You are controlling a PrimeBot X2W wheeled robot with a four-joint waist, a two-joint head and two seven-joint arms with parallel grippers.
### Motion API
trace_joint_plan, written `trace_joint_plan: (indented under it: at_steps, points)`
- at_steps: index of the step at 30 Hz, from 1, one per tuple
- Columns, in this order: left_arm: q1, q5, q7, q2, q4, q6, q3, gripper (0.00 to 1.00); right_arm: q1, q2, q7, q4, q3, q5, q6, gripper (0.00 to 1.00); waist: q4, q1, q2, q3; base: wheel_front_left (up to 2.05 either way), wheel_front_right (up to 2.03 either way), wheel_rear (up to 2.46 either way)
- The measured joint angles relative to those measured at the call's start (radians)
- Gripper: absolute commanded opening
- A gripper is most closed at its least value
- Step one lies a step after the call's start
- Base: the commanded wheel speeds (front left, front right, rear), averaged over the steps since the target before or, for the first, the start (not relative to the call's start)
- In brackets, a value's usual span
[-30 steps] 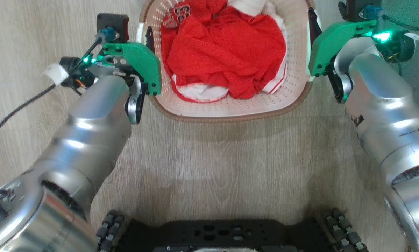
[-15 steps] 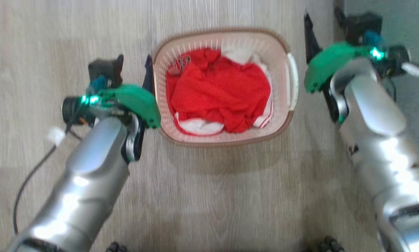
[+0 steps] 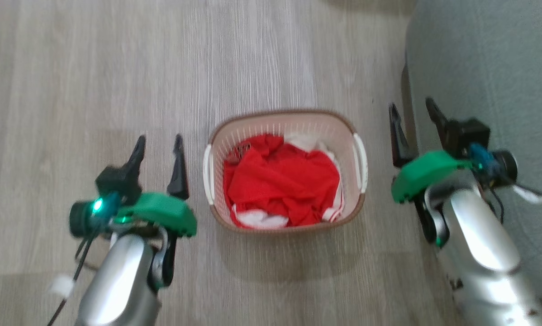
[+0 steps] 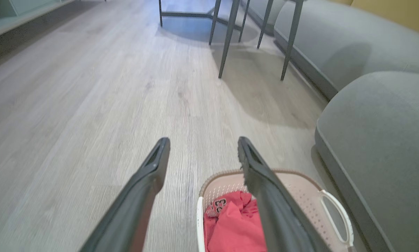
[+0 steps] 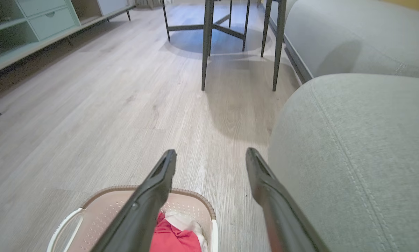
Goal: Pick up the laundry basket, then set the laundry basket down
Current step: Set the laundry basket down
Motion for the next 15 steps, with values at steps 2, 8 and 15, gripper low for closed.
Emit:
trace_joint_plan:
  at_steps: [2,8,15]
  points:
    - [0.055,0.022,0.000,-0.006,-0.055,-0.012,0.041,1.00,0.049,0.001,0.000,-0.045,-0.010,0.000,0.000,1.00,0.000,0.0000,0.0000,-0.035,0.00,0.00,0.00]
    - [0.194,0.067,-0.001,-0.027,-0.174,-0.040,0.116,1.00,0.185,0.003,0.000,-0.192,-0.034,0.005,0.000,1.00,0.005,0.0000,-0.0001,-0.127,0.00,0.00,0.00]
    - [0.326,0.092,-0.001,-0.031,-0.231,-0.053,0.142,1.00,0.353,0.009,0.000,-0.309,-0.050,0.013,0.000,1.00,0.023,0.0000,-0.0001,-0.211,0.00,0.00,0.00]
